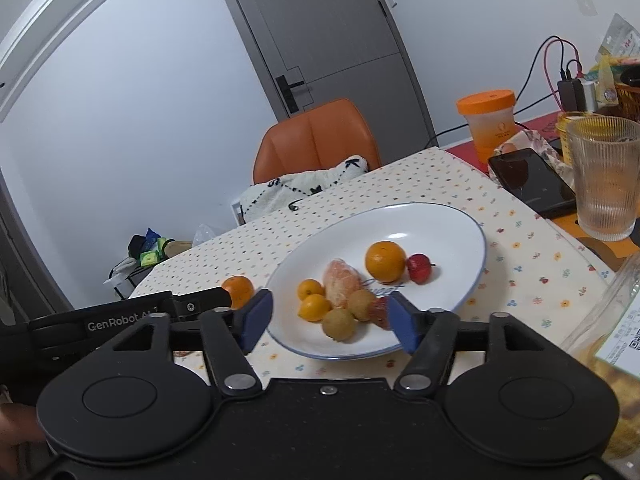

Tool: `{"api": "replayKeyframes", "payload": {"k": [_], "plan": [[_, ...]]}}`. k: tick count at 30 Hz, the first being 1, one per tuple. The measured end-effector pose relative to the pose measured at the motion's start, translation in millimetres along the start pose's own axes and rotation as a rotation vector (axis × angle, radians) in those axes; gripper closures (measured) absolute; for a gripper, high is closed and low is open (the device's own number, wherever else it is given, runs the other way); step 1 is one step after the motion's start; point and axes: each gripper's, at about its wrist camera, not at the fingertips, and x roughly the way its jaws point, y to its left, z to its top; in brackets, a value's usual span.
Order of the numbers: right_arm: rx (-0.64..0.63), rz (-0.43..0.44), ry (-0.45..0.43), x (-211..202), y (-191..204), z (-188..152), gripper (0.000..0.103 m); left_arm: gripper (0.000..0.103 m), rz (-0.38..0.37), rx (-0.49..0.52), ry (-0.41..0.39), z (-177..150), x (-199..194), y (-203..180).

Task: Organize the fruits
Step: 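Open the right gripper to drop the plum on the plate while the left gripper drops the kiwi, then move both open grippers back toward the large orange and the pomelo segment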

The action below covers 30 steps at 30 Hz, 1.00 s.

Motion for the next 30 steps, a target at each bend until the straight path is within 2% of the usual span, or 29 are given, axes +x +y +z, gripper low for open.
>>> {"api": "replayKeyframes", "payload": {"k": [2,6,15,20,30], "plan": [[-0.004,0.009,-0.002,-1,5,-1,0.031,0.024,0.018,-0.003,-0.011,0,-6,5],[-0.017,0.024,-0.008,0,16,-2,0.019,0.021,0.047,-0.017,-0.02,0,-16,17],[-0.054,0.044,0.002,1,39,-6,0.016,0.019,0.079,-0.056,-0.037,0,-32,42],[-0.064,0.054,0.01,5,50,-10,0.016,0.013,0.104,-0.037,-0.059,-3,-42,52],[-0.092,0.084,0.024,10,71,-14,0.016,0.012,0.134,-0.075,-0.056,-5,-51,77]]}}
